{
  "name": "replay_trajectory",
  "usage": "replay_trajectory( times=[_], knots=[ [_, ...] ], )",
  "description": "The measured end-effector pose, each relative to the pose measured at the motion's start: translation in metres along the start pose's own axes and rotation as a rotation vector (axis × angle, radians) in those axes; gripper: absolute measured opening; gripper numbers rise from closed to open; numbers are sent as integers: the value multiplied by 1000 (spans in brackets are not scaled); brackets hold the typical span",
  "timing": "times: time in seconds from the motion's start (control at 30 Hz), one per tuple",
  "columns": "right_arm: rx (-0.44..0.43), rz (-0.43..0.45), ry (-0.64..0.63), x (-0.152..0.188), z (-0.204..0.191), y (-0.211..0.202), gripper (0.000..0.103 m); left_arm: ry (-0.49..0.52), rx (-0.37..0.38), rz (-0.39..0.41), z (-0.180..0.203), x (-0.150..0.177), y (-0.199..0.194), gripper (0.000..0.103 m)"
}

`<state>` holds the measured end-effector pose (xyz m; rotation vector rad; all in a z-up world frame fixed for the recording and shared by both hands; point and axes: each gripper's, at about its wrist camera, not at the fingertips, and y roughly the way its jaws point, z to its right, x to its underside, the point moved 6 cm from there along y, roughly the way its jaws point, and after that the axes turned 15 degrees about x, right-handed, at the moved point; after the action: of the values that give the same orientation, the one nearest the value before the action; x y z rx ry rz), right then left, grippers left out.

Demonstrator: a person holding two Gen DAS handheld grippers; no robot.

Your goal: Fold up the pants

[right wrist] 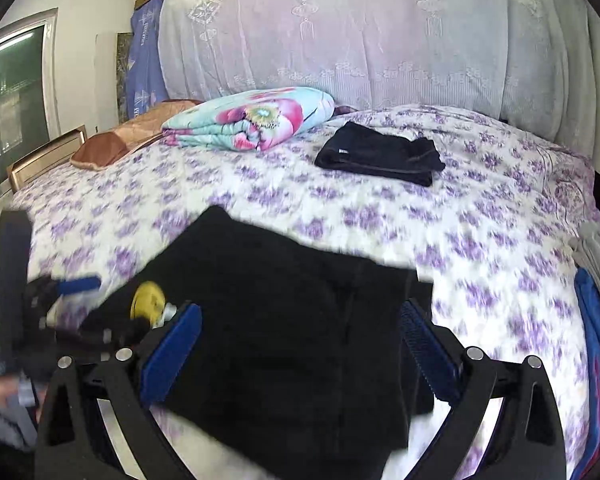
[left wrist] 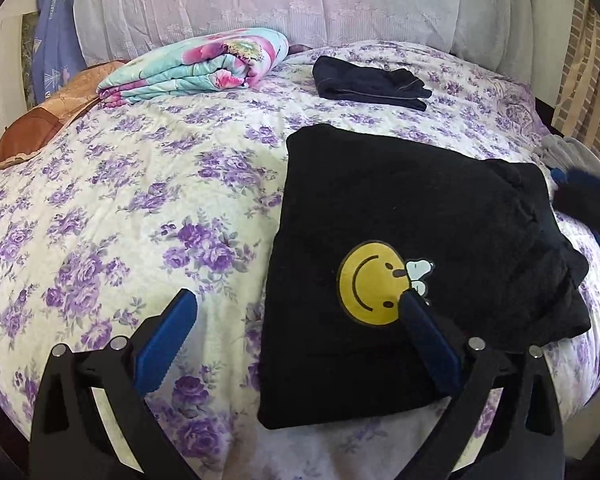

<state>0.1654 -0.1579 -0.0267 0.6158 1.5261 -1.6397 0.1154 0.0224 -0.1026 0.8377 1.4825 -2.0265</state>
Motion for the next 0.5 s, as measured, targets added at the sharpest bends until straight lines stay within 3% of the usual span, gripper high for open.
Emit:
replay_trajectory(
  times=[0.17,0.27,0.3,0.4,0.5],
  knots=[
    [-94,-173,-12,-17,-35,44,99,17,-15,-6,1,-1,-1,99],
    [11,-281,-161,-2,-55,78,99,25,-23,-3,2,-1,0,99],
    [9,-304,-170,5,-58,86,99,25,-25,-4,2,0,0,99],
    [-41,-304,-103,6,-52,82,99,10,-11,-4,0,1,1,99],
    [-80,-246,-29,-1,-35,60,99,-3,4,-6,-2,1,2,99]
  ],
)
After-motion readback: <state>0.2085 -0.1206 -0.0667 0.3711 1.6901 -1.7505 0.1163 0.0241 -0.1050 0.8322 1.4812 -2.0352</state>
